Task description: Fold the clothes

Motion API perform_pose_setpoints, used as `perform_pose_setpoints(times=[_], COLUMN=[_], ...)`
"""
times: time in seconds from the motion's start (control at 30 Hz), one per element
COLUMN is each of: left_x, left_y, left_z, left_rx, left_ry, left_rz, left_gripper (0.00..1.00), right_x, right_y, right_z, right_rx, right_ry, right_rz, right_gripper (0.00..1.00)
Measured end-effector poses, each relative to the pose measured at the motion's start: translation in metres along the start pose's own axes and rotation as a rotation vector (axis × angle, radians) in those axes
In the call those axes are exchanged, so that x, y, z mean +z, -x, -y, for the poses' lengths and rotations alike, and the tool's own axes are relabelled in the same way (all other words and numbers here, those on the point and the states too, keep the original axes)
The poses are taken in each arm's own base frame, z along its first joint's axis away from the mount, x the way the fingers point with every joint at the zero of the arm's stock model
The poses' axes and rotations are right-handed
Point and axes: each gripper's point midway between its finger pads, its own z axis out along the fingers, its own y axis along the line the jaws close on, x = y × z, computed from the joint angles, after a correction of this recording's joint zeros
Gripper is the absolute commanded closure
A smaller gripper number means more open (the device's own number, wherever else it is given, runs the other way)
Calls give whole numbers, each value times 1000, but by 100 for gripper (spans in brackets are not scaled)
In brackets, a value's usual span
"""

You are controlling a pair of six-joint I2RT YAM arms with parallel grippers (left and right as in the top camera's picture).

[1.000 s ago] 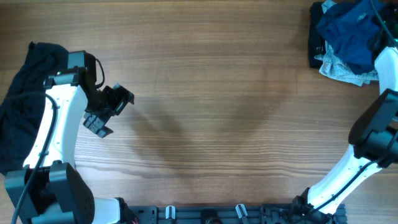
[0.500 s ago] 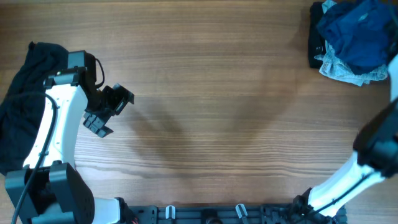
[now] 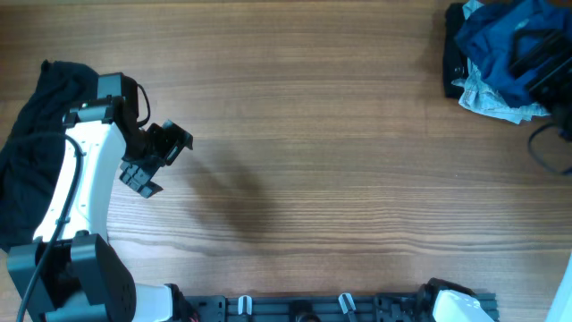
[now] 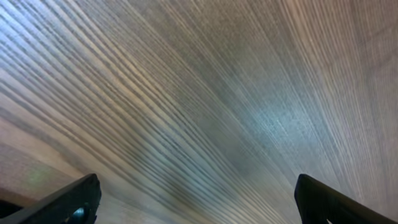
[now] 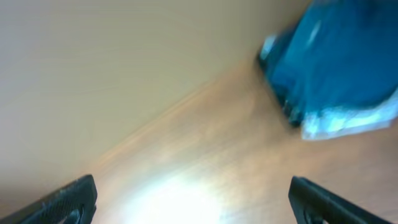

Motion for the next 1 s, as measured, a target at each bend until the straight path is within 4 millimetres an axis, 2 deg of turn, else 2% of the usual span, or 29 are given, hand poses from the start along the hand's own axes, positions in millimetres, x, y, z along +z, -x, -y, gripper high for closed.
perform_pose_setpoints(times=[0.1,0.13,0.2,0.3,0.53,0.63,0.73,0.83,0.9,0.93,1.0], left_x=[0,0,0,0,0,0,0,0,0,0,0], left_y=[0,0,0,0,0,0,0,0,0,0,0], left_z=[0,0,0,0,0,0,0,0,0,0,0], left_rx=[1,0,1,0,0,0,0,0,0,0,1], left_ry=[-1,0,0,-1,0,0,0,0,1,-1,-2], left_rz=[1,1,1,1,1,1,1,0,0,1,2], left_gripper=[0,0,0,0,0,0,0,0,0,0,0], right_x=[-3,-6,-16,-28,-34,-54,-89,-101,-92,-76,-52], right_y=[-51,-62,-94,-118,-115,-103,-86,-83,-90,-102,-114], right_z=[-3,-2,9,18,26,18,3,1,7,17,27], right_rx=[58,74,130,176,128,51,-80,-156,-196,-207,-232], right_ry=[14,9,-49,-103,-143,-98,-12,44,84,98,132], right_rz=[-211,-256,-386,-491,-452,-320,-106,71,155,171,218], right_gripper=[1,1,1,1,0,0,0,0,0,0,0])
